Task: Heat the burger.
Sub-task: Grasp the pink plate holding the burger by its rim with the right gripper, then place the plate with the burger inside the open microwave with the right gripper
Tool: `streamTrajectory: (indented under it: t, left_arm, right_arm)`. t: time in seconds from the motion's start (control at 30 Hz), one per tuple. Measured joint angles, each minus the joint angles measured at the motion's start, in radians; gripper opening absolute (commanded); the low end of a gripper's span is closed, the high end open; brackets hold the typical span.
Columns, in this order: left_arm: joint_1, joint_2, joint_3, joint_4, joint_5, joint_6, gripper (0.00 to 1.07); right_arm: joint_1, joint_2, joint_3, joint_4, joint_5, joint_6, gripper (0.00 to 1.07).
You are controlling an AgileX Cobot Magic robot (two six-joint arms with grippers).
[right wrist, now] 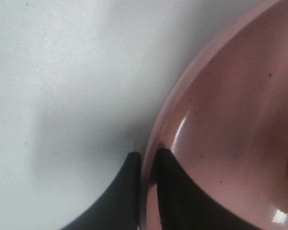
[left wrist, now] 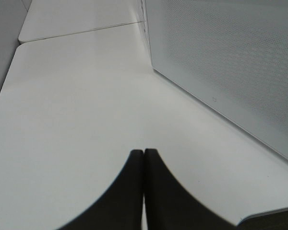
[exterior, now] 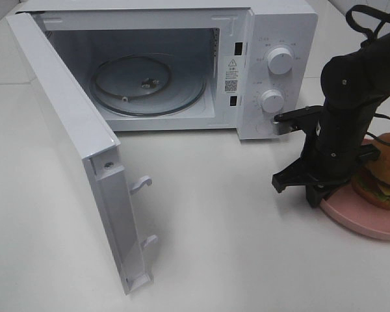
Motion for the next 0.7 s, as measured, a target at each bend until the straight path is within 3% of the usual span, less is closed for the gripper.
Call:
streamTrajectory:
  t: [0.7]
  left_arm:
    - [0.0,0.0,0.0,0.0,0.0,0.0,0.0]
  right_arm:
    - [0.018,-0.126,0.044,-0.024,0.032,-0.063,0.0]
